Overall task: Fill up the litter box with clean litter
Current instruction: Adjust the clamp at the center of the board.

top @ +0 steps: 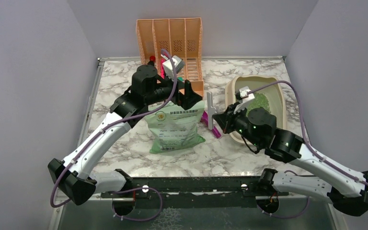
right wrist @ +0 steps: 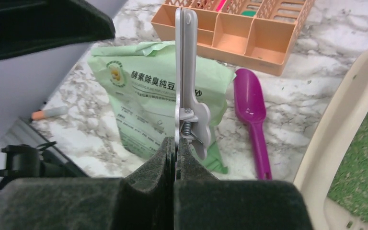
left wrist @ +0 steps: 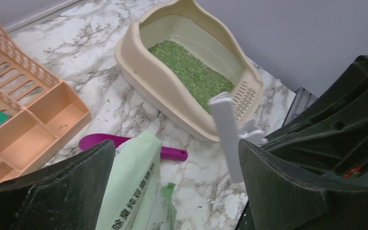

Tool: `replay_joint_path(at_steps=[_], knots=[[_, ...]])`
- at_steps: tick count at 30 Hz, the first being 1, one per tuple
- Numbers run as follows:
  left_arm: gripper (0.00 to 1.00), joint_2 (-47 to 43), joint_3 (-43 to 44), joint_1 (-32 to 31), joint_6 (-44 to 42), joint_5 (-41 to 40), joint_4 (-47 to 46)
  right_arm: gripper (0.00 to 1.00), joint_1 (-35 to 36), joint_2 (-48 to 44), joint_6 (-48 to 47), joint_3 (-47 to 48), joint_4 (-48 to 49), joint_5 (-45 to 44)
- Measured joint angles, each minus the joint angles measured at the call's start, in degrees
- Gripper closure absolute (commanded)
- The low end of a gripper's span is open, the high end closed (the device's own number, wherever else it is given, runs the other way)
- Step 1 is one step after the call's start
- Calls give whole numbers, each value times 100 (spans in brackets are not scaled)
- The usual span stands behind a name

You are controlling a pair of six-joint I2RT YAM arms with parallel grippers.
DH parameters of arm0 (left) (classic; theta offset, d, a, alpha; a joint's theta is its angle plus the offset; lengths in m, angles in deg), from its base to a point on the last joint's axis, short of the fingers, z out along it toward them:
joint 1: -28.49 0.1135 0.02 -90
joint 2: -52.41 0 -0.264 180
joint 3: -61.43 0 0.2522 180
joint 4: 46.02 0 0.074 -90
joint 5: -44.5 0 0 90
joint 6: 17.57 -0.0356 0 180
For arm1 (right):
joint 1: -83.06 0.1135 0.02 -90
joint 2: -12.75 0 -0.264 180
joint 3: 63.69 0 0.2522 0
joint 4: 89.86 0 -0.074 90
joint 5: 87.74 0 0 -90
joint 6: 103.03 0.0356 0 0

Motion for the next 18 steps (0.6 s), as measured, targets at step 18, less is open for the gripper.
replay_joint_path(at_steps=[18], knots=[[27, 511, 151, -955, 662, -1456, -162, 99, 0, 909, -1246, 396, 542, -55]])
